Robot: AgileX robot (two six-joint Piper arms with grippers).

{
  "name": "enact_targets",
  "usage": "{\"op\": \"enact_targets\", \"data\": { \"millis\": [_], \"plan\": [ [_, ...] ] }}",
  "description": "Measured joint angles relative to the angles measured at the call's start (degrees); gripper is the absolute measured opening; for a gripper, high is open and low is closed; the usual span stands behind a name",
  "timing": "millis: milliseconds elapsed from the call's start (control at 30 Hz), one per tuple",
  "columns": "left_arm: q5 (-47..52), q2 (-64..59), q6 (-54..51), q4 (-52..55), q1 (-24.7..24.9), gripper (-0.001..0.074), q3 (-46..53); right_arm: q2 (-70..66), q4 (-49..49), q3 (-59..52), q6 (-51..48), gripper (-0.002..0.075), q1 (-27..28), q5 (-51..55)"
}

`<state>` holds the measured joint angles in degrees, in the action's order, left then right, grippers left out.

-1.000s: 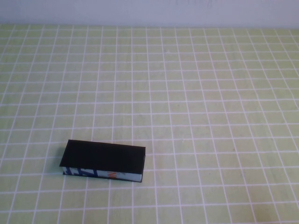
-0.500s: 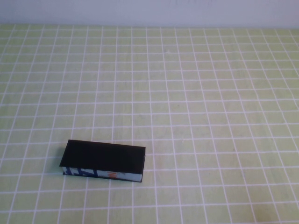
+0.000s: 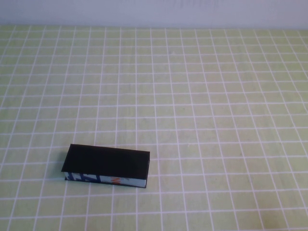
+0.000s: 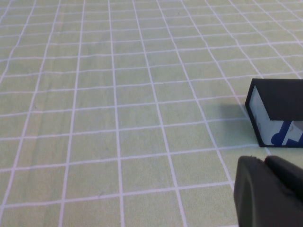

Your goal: Return glasses to glasses case

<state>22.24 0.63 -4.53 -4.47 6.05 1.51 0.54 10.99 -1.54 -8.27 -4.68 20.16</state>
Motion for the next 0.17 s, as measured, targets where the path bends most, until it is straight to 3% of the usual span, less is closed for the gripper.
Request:
{"op": "enact_targets", "data": {
  "millis": [167],
  "plan": [
    [0.0, 0.0, 0.1, 0.0, 0.0, -0.0002, 0.0, 0.0, 0.1, 0.0, 0.0, -0.0011, 0.0, 0.0]
  ]
}}
